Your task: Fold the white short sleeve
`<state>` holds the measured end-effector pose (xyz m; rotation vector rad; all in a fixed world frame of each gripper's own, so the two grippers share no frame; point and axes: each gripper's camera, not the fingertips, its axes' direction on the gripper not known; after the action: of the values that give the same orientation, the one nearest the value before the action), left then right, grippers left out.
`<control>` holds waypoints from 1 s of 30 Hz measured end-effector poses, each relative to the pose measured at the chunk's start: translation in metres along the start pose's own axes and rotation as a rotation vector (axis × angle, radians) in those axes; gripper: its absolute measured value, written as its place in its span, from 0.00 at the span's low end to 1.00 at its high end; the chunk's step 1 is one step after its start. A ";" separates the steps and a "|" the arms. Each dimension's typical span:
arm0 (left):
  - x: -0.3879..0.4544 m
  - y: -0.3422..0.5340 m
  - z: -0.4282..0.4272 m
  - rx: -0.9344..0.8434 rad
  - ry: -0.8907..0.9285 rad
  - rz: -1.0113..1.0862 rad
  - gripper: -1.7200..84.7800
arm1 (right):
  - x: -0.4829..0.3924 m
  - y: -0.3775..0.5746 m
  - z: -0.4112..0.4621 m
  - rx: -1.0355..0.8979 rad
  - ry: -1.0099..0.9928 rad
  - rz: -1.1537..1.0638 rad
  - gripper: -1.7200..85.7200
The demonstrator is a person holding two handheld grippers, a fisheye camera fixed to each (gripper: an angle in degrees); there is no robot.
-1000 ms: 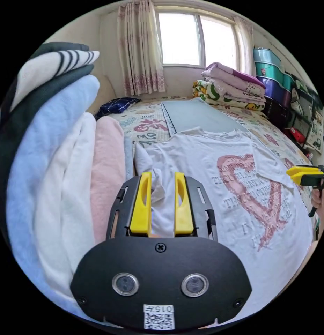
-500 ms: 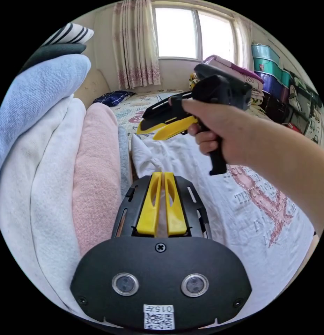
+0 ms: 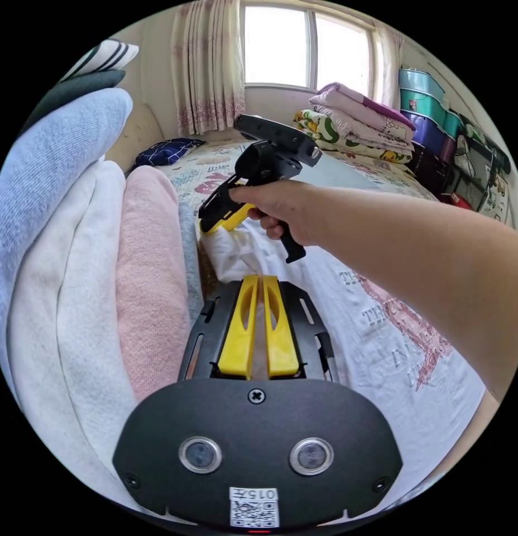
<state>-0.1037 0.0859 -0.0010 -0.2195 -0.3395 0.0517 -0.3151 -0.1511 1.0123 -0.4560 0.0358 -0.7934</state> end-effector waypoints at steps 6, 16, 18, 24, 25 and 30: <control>-0.003 0.004 -0.014 0.083 -0.012 0.000 0.01 | 0.030 0.050 -0.038 0.124 0.027 0.037 0.04; 0.013 0.008 -0.012 0.011 0.012 0.123 0.02 | 0.096 0.160 -0.062 0.206 0.008 0.054 0.02; 0.012 0.007 -0.003 -0.046 -0.034 0.146 0.01 | 0.093 0.156 -0.036 0.188 -0.050 0.041 0.02; 0.008 0.004 0.005 -0.078 -0.008 0.167 0.02 | 0.069 0.122 0.056 0.020 0.112 -0.026 0.02; 0.007 0.003 0.006 -0.078 -0.003 0.171 0.02 | 0.068 0.117 0.067 0.008 0.117 -0.028 0.03; 0.002 -0.002 0.015 -0.088 0.018 0.178 0.01 | 0.074 0.105 0.090 -0.001 0.094 -0.003 0.08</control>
<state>-0.1067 0.0871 0.0140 -0.3372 -0.3039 0.2110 -0.1732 -0.1039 1.0610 -0.4195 0.1230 -0.8170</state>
